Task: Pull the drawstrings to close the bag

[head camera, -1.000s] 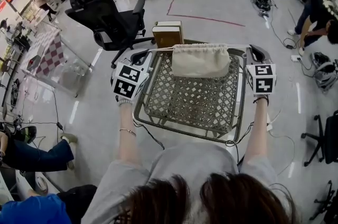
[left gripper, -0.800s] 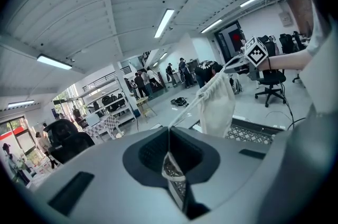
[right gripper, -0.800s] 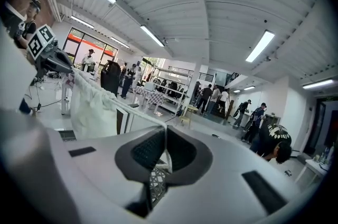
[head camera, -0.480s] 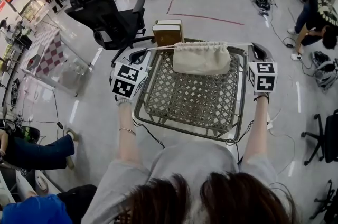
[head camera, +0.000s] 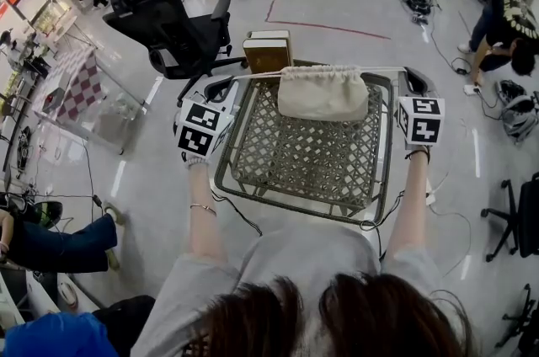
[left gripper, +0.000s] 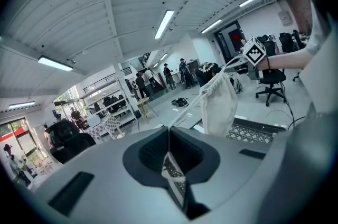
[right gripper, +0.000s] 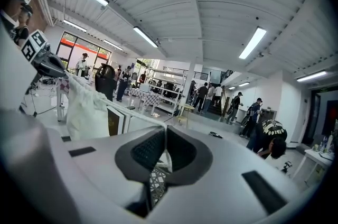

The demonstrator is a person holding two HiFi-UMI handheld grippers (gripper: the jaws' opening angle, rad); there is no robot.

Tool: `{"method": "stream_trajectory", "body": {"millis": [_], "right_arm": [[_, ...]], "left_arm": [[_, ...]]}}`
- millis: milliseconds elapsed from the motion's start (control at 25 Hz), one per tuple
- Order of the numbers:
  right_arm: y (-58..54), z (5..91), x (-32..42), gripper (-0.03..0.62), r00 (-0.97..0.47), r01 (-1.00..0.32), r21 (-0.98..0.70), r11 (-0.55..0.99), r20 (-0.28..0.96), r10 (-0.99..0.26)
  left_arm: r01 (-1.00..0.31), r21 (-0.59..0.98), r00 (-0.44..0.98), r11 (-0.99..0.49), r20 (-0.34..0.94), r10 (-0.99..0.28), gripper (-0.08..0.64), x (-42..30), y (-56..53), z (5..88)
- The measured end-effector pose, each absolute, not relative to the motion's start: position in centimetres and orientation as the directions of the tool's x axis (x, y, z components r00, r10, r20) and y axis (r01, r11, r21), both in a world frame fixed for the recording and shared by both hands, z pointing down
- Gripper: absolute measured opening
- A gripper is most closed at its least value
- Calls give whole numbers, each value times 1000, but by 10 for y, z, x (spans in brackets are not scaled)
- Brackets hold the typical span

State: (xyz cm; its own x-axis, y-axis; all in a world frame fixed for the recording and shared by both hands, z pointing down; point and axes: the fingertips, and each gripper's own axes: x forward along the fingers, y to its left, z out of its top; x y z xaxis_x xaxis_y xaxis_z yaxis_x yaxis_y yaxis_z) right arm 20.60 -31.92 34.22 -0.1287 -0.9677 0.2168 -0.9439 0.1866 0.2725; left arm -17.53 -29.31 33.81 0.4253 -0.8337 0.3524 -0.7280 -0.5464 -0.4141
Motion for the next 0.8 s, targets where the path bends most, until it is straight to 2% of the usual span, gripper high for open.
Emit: {"method": "stream_trajectory", "body": {"millis": [800], "right_arm": [[-323, 345, 211, 26, -98, -963, 227, 146, 211, -973]], "left_arm": [[-729, -414, 433, -545, 339, -836, 26, -181, -295, 338]]}}
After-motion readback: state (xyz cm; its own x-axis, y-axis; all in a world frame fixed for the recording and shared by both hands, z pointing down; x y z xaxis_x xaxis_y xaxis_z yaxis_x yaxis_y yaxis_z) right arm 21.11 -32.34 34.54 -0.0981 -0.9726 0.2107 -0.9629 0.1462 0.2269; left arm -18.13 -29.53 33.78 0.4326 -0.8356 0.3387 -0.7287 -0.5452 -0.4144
